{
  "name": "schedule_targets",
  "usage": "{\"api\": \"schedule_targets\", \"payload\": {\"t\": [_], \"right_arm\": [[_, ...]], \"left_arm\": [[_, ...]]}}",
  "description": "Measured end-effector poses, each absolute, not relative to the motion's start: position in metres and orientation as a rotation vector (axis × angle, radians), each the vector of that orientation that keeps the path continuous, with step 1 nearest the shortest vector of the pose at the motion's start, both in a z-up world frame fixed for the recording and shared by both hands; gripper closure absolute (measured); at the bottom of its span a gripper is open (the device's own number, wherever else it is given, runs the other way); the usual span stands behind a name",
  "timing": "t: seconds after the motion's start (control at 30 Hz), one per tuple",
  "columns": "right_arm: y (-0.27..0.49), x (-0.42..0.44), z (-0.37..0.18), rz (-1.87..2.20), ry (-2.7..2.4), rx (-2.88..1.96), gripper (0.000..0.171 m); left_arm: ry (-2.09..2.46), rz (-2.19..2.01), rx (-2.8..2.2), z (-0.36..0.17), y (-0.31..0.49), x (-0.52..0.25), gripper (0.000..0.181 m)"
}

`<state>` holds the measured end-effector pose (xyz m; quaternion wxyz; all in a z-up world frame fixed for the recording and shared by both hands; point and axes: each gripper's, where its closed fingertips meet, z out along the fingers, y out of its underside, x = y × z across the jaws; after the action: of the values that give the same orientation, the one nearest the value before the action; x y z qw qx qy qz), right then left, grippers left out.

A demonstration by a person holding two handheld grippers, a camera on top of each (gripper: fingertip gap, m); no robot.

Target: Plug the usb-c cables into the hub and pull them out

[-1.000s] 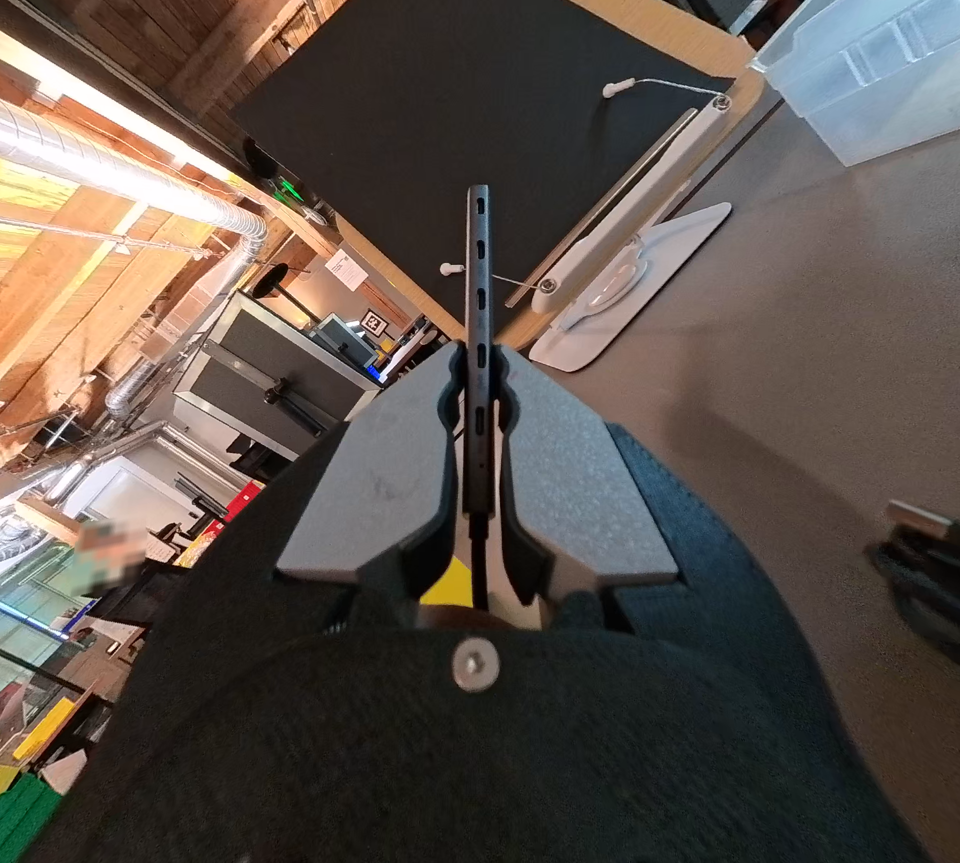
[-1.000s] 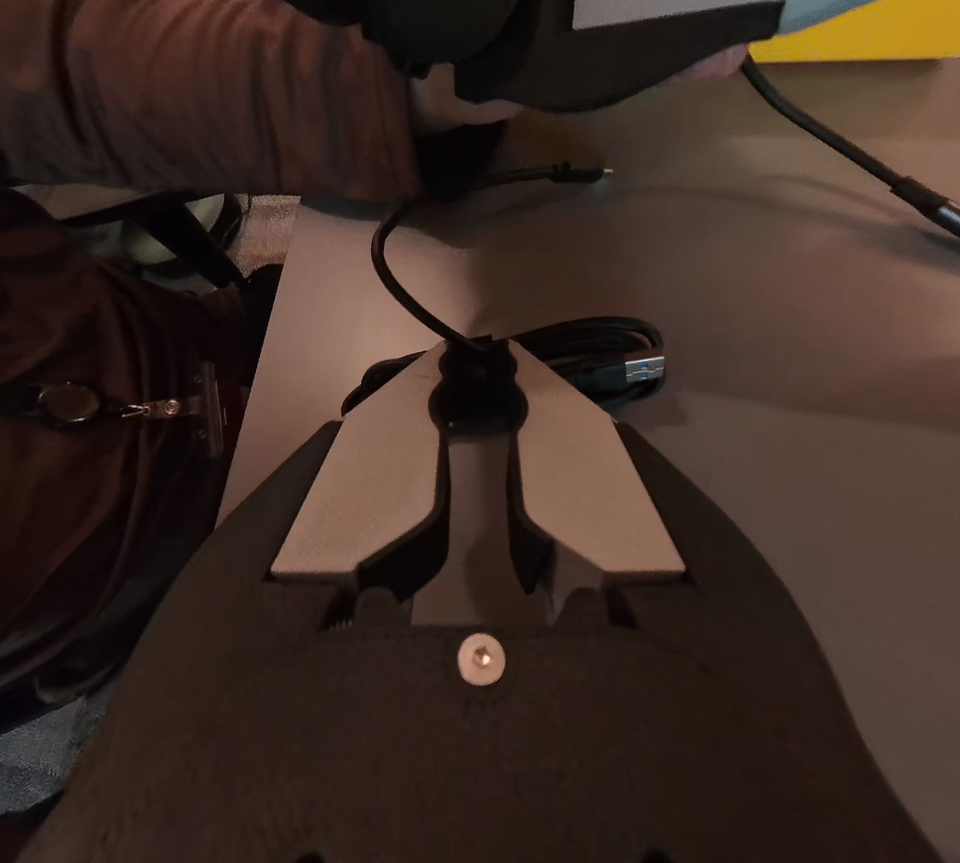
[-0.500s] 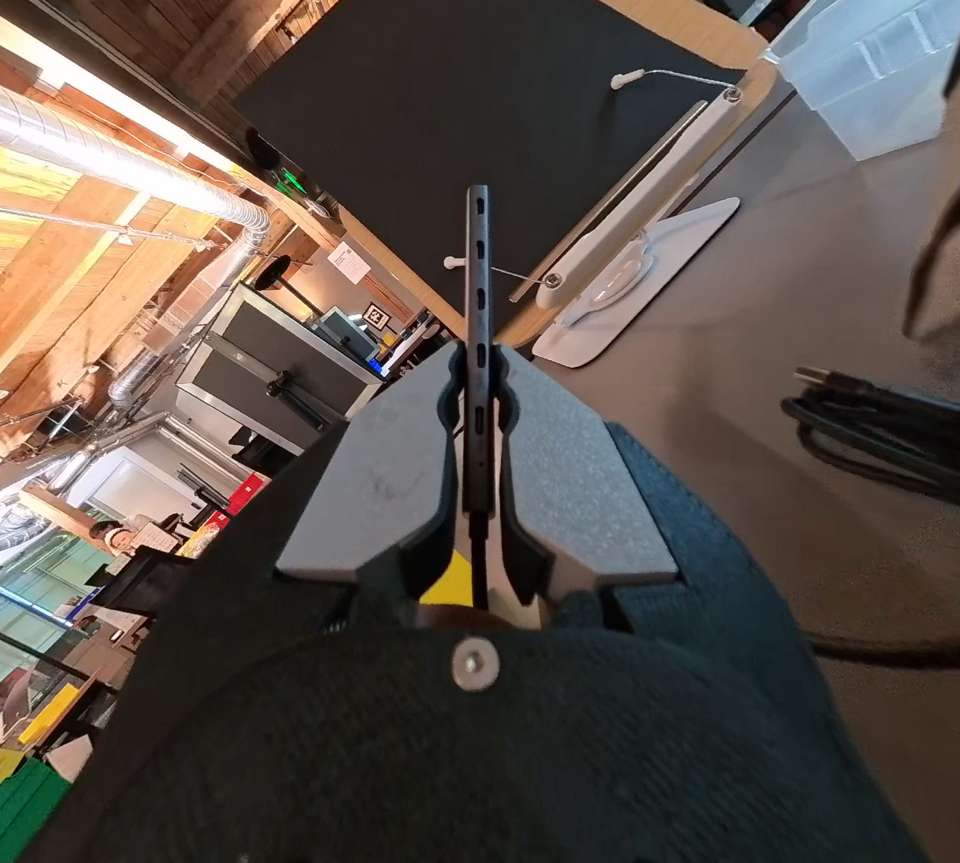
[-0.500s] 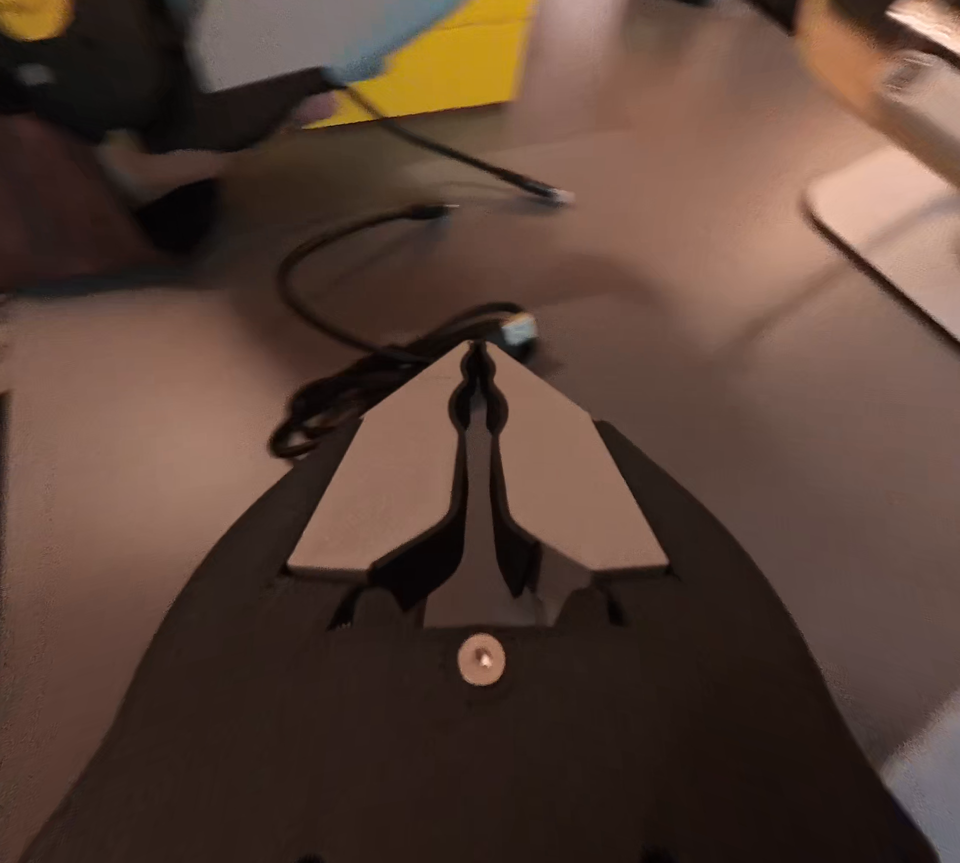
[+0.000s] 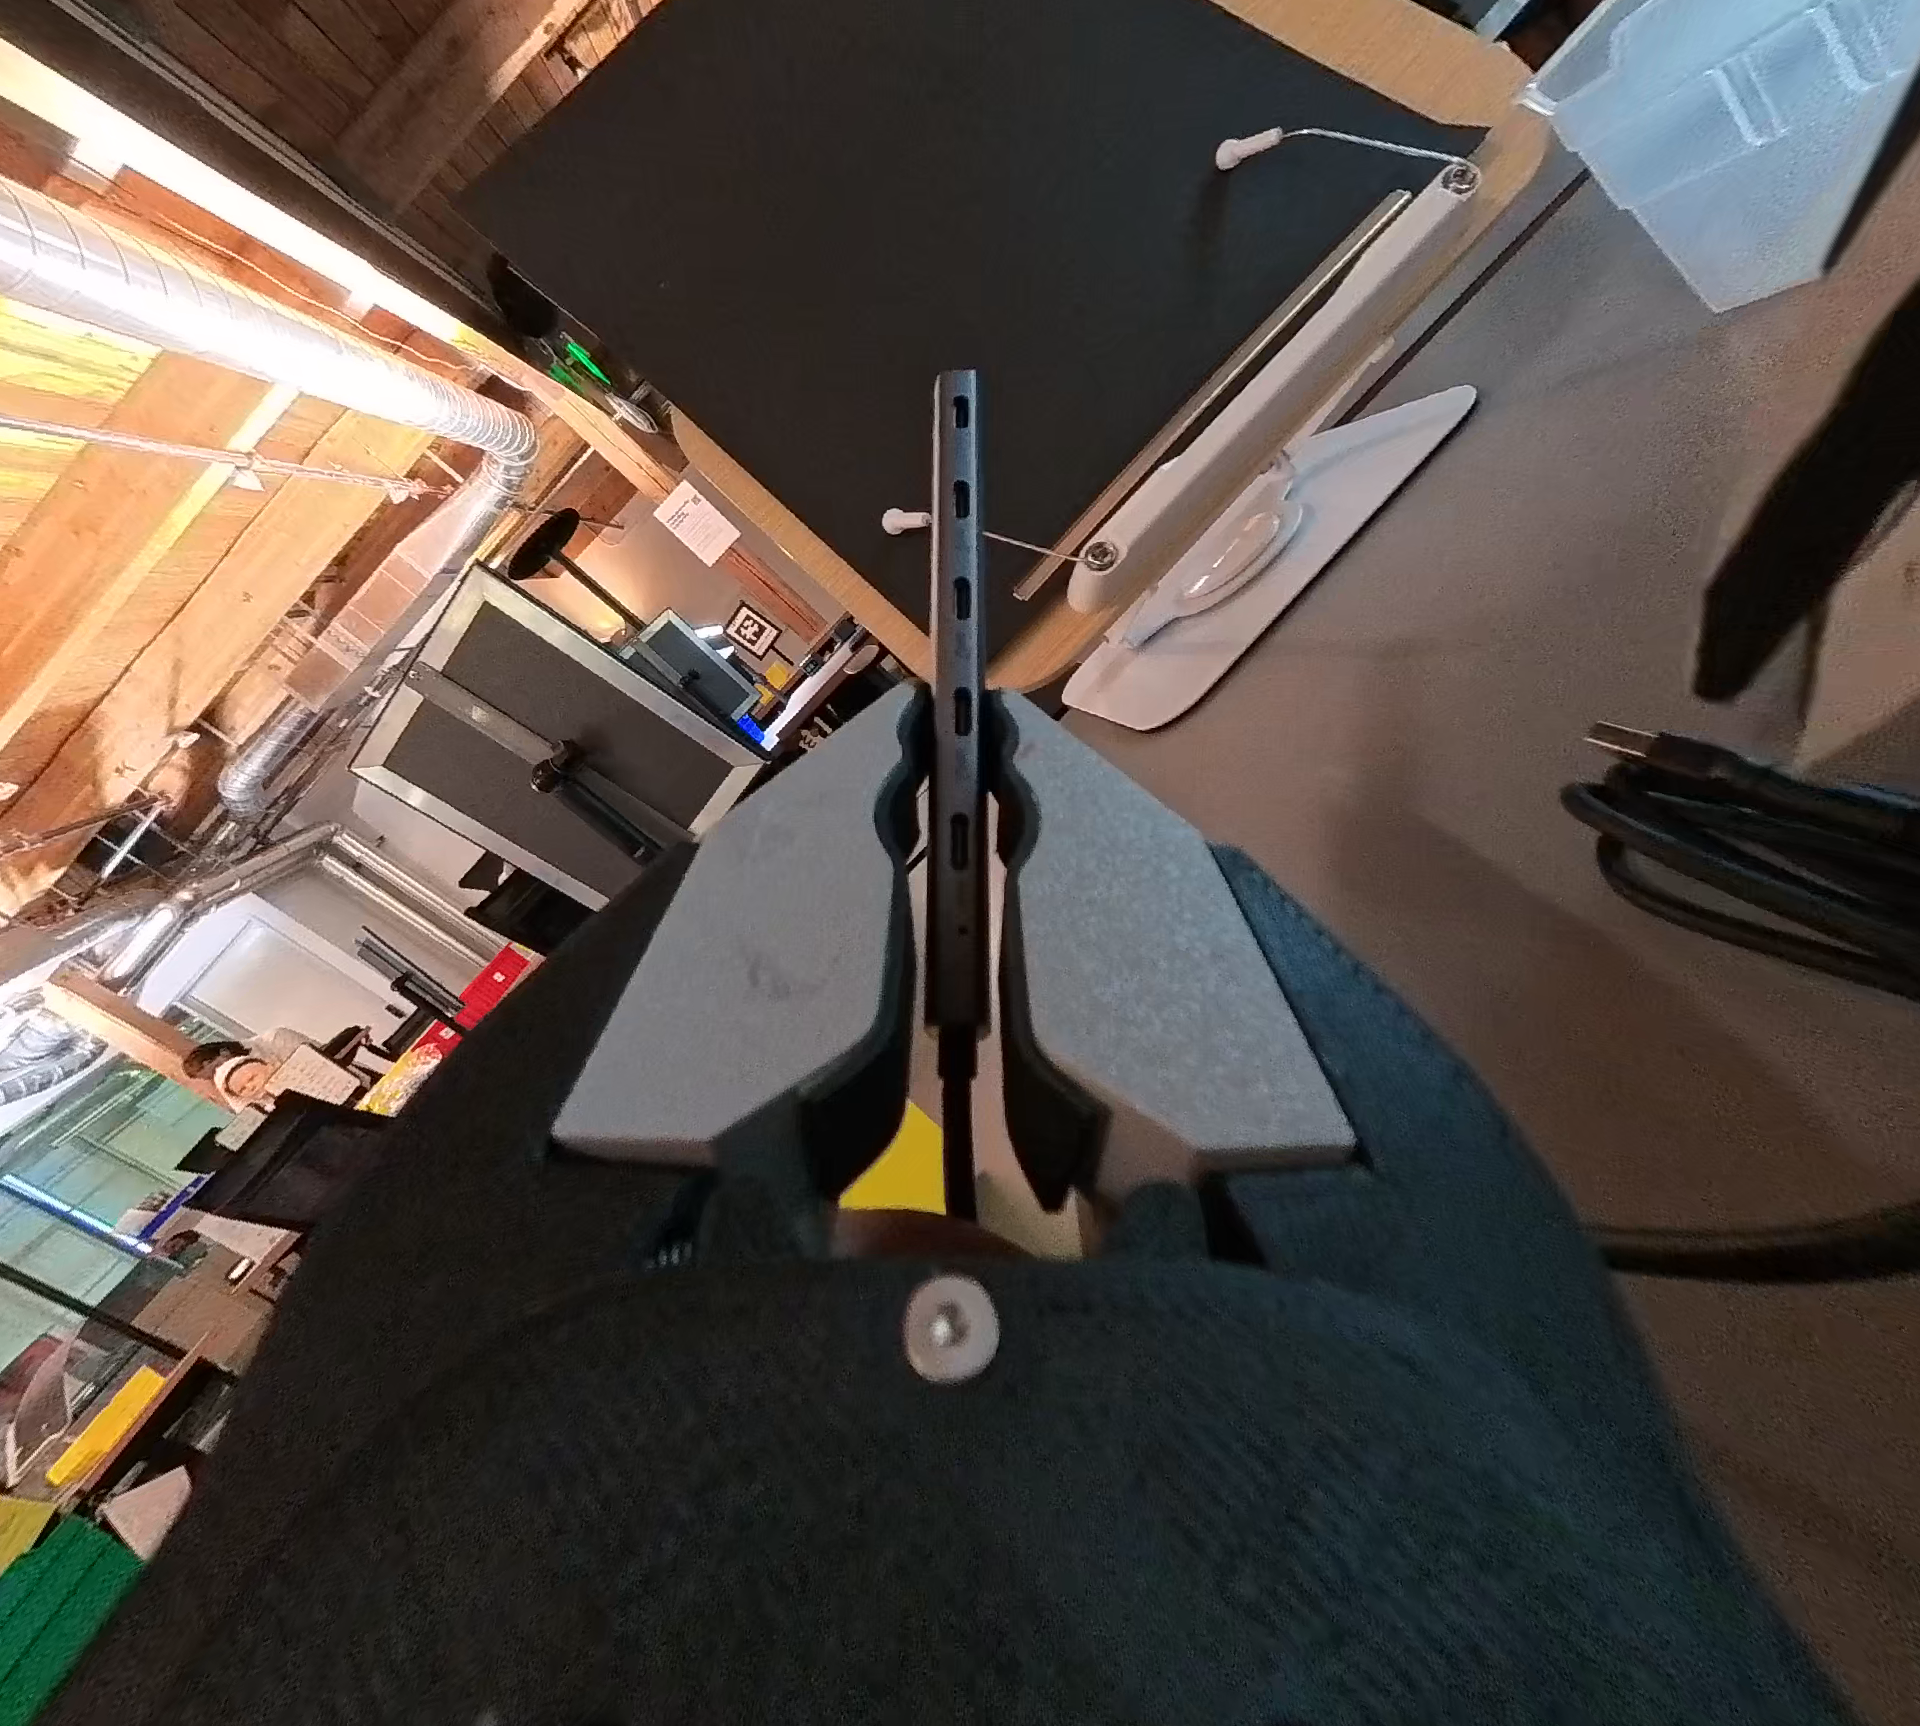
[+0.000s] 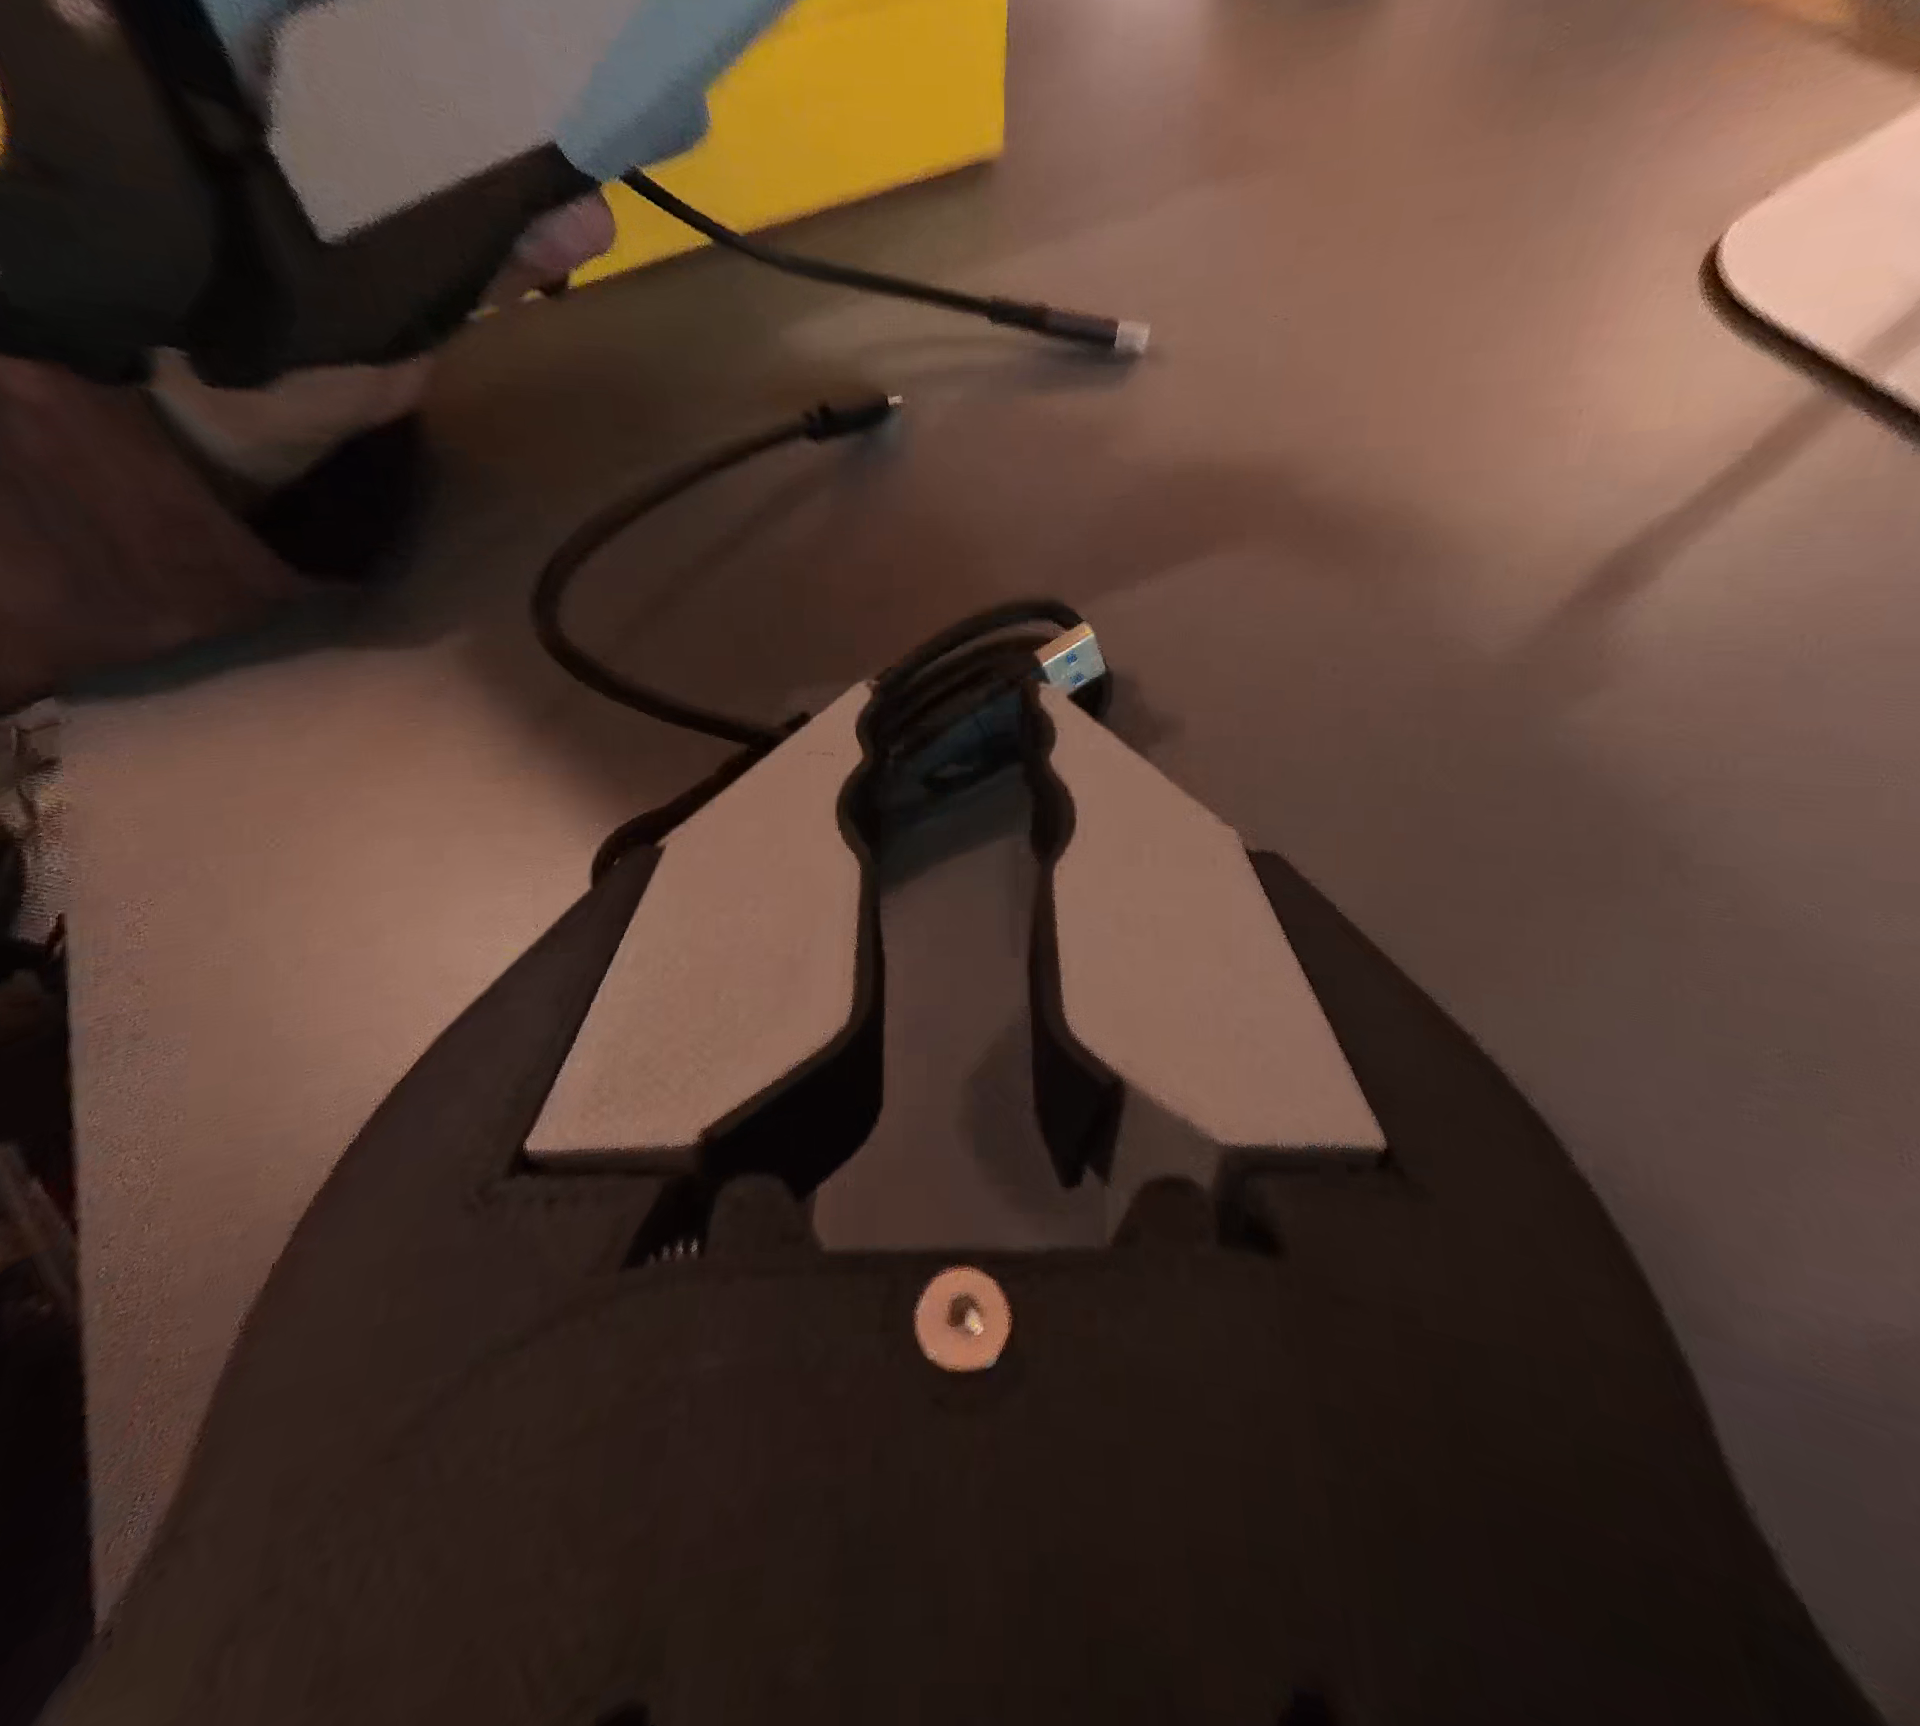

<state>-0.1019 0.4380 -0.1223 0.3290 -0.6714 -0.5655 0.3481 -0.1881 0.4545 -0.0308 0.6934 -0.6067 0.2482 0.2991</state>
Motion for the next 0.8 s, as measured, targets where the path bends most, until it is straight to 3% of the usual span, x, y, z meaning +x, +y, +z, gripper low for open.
{"api": "schedule_targets", "payload": {"t": [0.3,0.43,0.53,0.67,0.8], "right_arm": [[0.441,-0.107,-0.137,0.868,-1.416,-1.874,0.159],[0.464,-0.094,-0.135,0.63,-1.373,-1.84,0.166],[0.456,-0.101,-0.118,0.647,-1.388,-1.717,0.164],[0.423,-0.119,-0.1,0.791,-1.488,-1.529,0.145],[0.397,-0.142,-0.106,0.763,-1.619,-1.433,0.147]], "left_arm": [[0.63,0.669,-1.365,-0.039,0.456,-0.178,0.174],[0.62,0.661,-1.392,-0.043,0.458,-0.182,0.174],[0.602,0.662,-1.406,-0.043,0.459,-0.186,0.174],[0.593,0.661,-1.425,-0.046,0.46,-0.19,0.174],[0.604,0.661,-1.436,-0.049,0.462,-0.189,0.174]]}}
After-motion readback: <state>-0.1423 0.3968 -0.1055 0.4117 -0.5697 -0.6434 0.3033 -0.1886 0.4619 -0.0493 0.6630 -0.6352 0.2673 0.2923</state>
